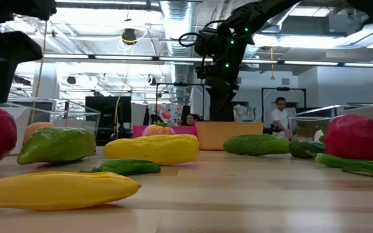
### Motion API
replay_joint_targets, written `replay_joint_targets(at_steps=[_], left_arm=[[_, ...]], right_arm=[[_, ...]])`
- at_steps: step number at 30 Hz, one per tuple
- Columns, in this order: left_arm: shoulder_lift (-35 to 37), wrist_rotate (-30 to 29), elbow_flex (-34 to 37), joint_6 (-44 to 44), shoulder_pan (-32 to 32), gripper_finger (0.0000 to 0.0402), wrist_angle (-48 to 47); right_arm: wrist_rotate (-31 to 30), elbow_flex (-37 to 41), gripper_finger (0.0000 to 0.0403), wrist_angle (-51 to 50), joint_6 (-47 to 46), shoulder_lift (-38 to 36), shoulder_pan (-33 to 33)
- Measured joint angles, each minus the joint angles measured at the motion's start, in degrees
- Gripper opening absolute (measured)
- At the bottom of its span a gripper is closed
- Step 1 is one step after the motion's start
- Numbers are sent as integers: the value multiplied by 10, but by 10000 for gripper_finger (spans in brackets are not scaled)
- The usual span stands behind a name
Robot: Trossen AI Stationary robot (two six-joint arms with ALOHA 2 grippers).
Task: Sort produce into baskets
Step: Put the red tomato into the yellow bin
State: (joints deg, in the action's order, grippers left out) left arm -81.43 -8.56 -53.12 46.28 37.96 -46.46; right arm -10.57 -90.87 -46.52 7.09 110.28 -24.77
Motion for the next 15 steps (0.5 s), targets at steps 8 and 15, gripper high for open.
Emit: replay_joint_targets(at_steps=[8, 15], left_arm=[[-22, 5, 0, 0, 0, 304, 12], [-22, 2, 0, 3, 0, 304, 15]], right_arm=[[0, 0, 398, 0, 0, 0, 0], [0, 0, 398, 0, 0, 0, 0]])
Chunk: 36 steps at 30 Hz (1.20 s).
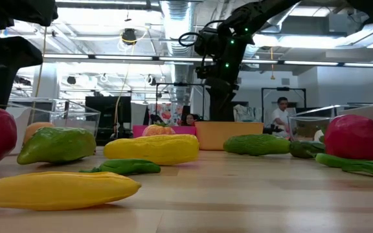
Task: Sort produce into baskets
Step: Put the red tomato into the yellow bin
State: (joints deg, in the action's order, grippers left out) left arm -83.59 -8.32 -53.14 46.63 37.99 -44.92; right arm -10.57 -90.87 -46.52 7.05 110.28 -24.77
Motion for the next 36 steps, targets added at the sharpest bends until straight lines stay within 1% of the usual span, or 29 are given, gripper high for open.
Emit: replay_joint_targets(at_steps=[7, 15, 20, 23, 26, 30, 36], left_arm=[[0, 5, 38, 1, 0, 304, 75], [1, 4, 63, 11, 0, 304, 96], [1, 3, 64, 10, 0, 303, 101], [1, 4, 64, 11, 0, 293, 101], [1, 3, 64, 11, 0, 274, 101], [1, 4, 65, 11, 0, 253, 101], [1, 4, 65, 11, 0, 248, 102]], right_arm=[[0, 0, 398, 0, 3, 0, 0], [0, 0, 398, 0, 3, 0, 0], [0, 0, 398, 0, 5, 0, 0], [0, 0, 398, -2, 5, 0, 0], [0, 0, 398, -30, 8, -5, 0], [0, 0, 398, -61, 10, -36, 0], [0, 0, 398, -70, 5, -114, 2]])
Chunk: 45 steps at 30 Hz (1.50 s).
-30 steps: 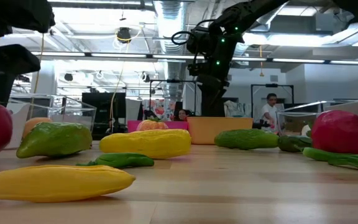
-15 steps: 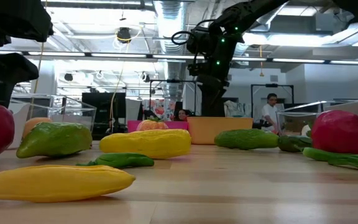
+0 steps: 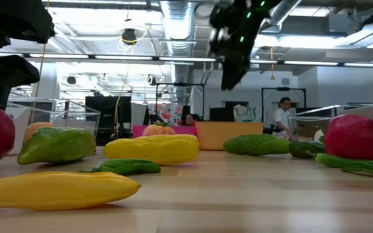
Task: Sort produce into baskets
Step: Put the red tomato into the yellow bin
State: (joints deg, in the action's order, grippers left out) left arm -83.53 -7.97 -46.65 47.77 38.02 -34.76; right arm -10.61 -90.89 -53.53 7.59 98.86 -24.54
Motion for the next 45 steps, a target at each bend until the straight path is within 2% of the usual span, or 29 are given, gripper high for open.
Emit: replay_joint_targets(at_steps=[11, 22, 35, 45], left_arm=[[-1, 2, -9, -13, -13, 246, -9], [25, 2, -52, -111, -70, 245, -9], [53, 0, -82, -297, -225, 245, 6], [53, 0, -82, -449, -357, 245, 132]], right_arm=[[0, 0, 398, -27, -24, -115, 47], [0, 0, 398, -66, -32, -127, 101], [0, 0, 398, -95, -61, -127, 150], [0, 0, 398, -95, -83, -127, 189]])
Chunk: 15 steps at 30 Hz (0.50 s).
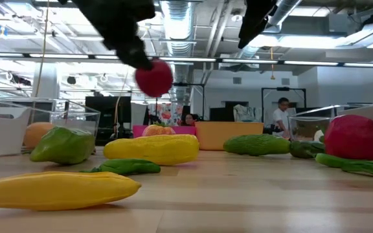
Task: Sort produce into baskets
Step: Put the red tomato into the yellow bin
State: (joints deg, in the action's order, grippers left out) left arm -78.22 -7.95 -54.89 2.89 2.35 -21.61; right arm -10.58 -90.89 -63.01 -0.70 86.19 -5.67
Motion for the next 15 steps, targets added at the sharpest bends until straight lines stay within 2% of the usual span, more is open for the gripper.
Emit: replay_joint_targets(at_steps=[8, 15], left_arm=[[-11, 0, 0, -94, -107, 245, 170], [-71, 0, -1, -109, -174, 245, 322]], right_arm=[[0, 0, 398, 0, -14, 0, 29], [0, 0, 398, 13, -14, 0, 50]])
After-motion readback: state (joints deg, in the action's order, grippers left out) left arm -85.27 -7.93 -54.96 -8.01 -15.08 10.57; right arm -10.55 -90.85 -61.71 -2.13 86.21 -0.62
